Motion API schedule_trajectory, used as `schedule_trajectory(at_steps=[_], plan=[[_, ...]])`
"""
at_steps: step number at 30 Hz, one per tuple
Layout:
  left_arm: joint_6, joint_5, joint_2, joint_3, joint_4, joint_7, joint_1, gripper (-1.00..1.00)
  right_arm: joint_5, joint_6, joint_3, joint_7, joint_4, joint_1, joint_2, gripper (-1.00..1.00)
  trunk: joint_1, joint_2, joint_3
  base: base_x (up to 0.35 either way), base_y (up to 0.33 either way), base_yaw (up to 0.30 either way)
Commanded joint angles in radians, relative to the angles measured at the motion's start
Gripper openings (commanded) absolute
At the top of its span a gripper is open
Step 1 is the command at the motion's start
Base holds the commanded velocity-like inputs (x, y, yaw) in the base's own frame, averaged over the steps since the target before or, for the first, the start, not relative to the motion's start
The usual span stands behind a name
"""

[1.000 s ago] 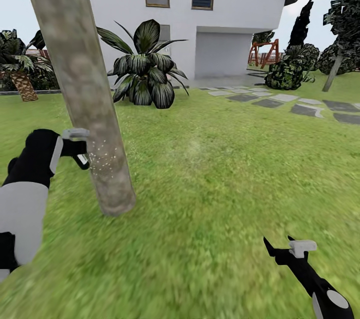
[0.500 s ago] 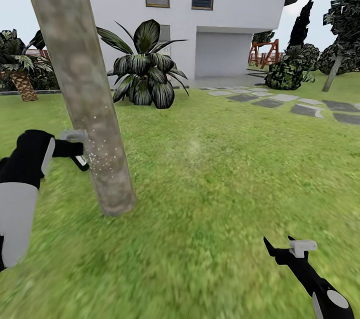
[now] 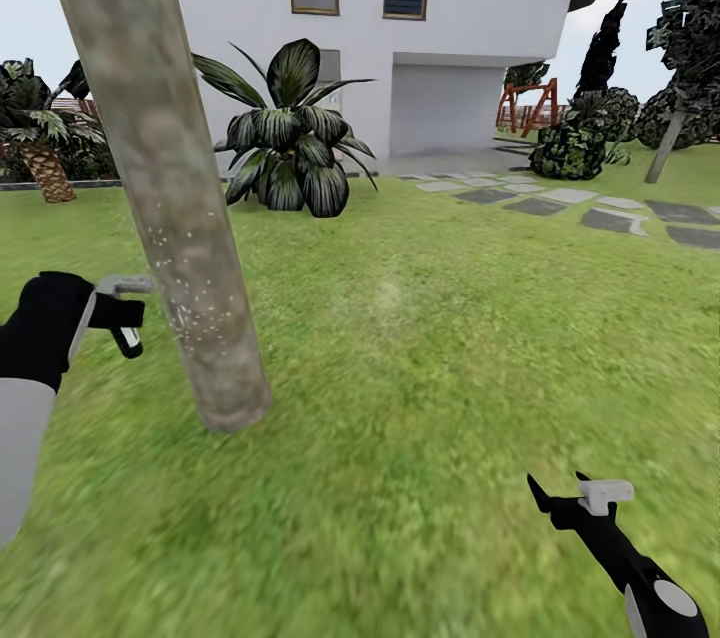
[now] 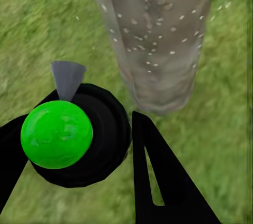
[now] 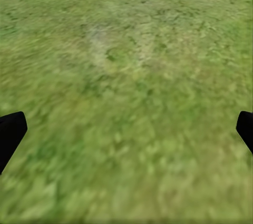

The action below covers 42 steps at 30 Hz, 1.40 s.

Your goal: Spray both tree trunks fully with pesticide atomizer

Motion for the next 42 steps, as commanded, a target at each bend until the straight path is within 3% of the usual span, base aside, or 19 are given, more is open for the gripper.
schedule_trajectory(at_steps=[1, 18, 33, 42], plan=[[0.006, -0.012, -0.004, 0.002, -0.019, -0.009, -0.001, -1.00, 0.010, -0.007, -0.004, 0.004, 0.000, -0.001, 0.001, 1.00, 0.000, 0.000, -0.001, 0.000, -0.215, 0.000], [0.009, -0.011, -0.011, 0.004, -0.038, -0.008, -0.001, -1.00, 0.010, -0.007, -0.004, 0.004, -0.001, -0.001, 0.001, 1.00, 0.000, 0.000, -0.001, 0.000, -0.271, 0.002], [0.009, -0.011, -0.012, 0.004, -0.037, -0.008, -0.001, -1.00, 0.010, -0.007, -0.004, 0.004, 0.000, -0.001, 0.001, 1.00, 0.000, 0.000, -0.001, 0.002, -0.274, 0.122], [0.007, -0.012, -0.012, 0.004, -0.037, -0.007, -0.001, -1.00, 0.010, -0.007, -0.003, 0.004, 0.000, -0.001, 0.001, 1.00, 0.000, 0.000, -0.001, 0.181, -0.234, 0.016]])
